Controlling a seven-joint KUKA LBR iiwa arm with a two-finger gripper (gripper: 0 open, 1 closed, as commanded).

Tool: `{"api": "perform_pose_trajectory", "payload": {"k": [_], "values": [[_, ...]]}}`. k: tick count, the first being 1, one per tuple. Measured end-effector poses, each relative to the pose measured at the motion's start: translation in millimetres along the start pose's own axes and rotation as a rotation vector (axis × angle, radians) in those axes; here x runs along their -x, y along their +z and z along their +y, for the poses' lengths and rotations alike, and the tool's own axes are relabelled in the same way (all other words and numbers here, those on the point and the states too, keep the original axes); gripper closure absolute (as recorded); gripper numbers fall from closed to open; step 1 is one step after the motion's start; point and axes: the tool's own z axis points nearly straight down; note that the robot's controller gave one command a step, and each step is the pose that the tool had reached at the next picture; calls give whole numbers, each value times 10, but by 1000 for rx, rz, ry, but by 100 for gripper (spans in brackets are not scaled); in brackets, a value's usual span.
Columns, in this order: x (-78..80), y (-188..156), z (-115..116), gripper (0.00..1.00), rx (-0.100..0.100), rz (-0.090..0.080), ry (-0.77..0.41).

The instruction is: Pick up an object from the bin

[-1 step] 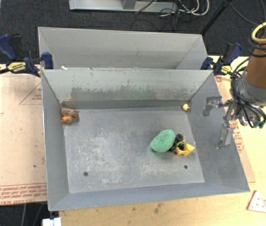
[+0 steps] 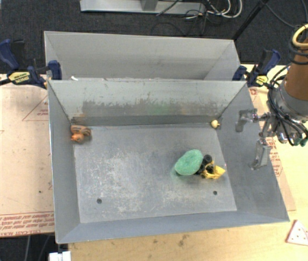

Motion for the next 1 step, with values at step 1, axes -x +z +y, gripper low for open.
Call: {"api": "perform_pose_trajectory", "payload": {"k": [1], "values": [[235, 337, 378, 0, -3, -6, -53]]}}
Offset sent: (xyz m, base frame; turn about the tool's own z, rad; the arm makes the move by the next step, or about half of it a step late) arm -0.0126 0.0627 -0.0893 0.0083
